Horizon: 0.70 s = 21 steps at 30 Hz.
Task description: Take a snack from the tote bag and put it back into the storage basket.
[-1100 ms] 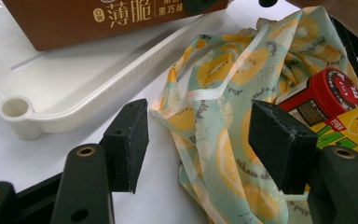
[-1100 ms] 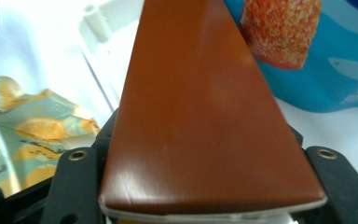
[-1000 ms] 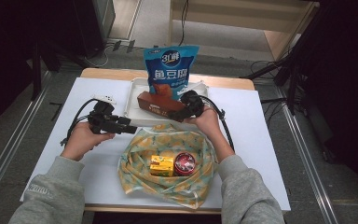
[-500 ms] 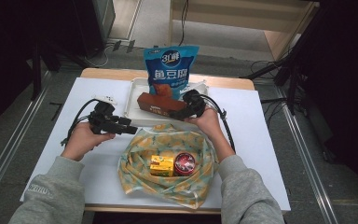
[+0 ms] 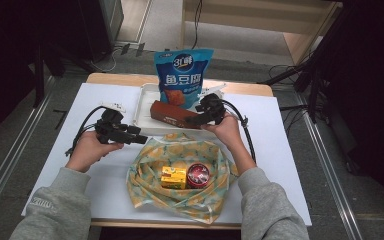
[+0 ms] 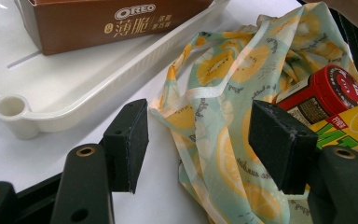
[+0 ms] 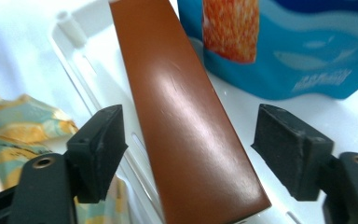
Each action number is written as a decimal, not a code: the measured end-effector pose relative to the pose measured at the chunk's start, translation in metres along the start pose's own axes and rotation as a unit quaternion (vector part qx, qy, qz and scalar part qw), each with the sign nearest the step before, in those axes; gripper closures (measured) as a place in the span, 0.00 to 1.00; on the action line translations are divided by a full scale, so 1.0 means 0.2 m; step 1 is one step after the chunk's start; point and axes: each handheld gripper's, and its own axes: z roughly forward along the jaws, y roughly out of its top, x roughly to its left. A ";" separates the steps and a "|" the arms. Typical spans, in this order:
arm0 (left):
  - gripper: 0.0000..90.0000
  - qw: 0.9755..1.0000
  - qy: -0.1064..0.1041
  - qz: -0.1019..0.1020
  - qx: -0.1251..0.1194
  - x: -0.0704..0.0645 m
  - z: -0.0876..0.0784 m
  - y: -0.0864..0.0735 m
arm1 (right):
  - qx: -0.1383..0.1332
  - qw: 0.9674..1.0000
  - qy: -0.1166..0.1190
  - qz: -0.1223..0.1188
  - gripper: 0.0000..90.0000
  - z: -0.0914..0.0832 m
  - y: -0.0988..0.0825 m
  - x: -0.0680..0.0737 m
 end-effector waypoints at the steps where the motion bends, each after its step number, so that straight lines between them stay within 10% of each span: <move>1: 0.43 1.000 0.000 0.000 -0.001 0.00 0.00 0.00 | -0.005 1.000 0.003 -0.002 0.31 -0.01 0.01 0.01; 21: 0.43 1.000 0.002 -0.001 -0.004 0.00 -0.01 0.00 | -0.021 0.998 0.042 -0.036 0.65 0.03 0.04 0.17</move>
